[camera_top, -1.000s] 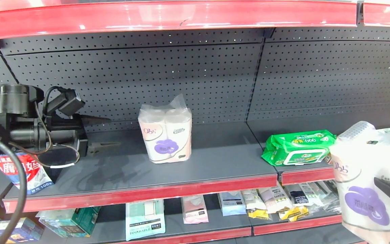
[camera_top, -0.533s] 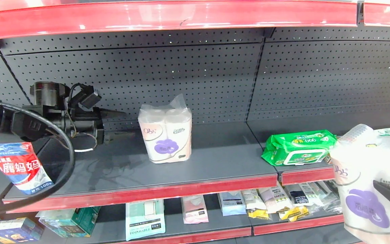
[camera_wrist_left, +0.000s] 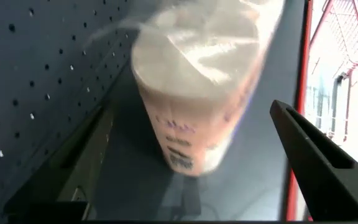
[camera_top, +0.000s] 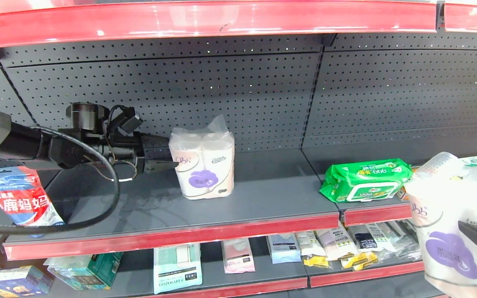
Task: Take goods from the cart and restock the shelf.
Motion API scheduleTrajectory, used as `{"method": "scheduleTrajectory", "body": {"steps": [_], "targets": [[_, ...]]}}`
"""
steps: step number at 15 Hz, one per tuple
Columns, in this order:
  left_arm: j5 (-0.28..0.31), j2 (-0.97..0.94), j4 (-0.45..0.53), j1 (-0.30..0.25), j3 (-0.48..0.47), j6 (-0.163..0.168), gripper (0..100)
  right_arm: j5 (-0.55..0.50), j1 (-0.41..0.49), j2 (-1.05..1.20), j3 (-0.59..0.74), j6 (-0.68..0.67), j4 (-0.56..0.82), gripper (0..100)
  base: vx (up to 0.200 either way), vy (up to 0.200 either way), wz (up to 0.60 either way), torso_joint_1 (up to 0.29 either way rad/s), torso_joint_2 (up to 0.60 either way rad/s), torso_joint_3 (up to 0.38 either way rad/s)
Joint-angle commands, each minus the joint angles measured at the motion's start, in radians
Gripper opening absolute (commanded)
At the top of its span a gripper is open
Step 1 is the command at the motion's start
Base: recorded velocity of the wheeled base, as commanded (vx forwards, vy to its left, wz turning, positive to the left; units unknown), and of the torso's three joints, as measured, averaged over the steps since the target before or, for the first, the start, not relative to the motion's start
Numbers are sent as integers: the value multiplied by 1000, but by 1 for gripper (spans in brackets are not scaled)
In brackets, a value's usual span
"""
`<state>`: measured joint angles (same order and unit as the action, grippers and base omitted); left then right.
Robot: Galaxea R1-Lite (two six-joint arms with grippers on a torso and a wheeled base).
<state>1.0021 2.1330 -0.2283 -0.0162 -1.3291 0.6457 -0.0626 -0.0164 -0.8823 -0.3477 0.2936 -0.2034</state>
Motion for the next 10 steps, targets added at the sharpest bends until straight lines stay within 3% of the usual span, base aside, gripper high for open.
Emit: {"method": "scheduleTrajectory", "body": {"steps": [1,10], "targets": [[0,45,1,19,-50,-1,100,0,1,2,-1,6,-1,0,0,0,0,0,0,0],[-19,119,1,96,-165,-28,100,-17,0,5,1,6,-1,0,0,0,0,0,0,0]]}}
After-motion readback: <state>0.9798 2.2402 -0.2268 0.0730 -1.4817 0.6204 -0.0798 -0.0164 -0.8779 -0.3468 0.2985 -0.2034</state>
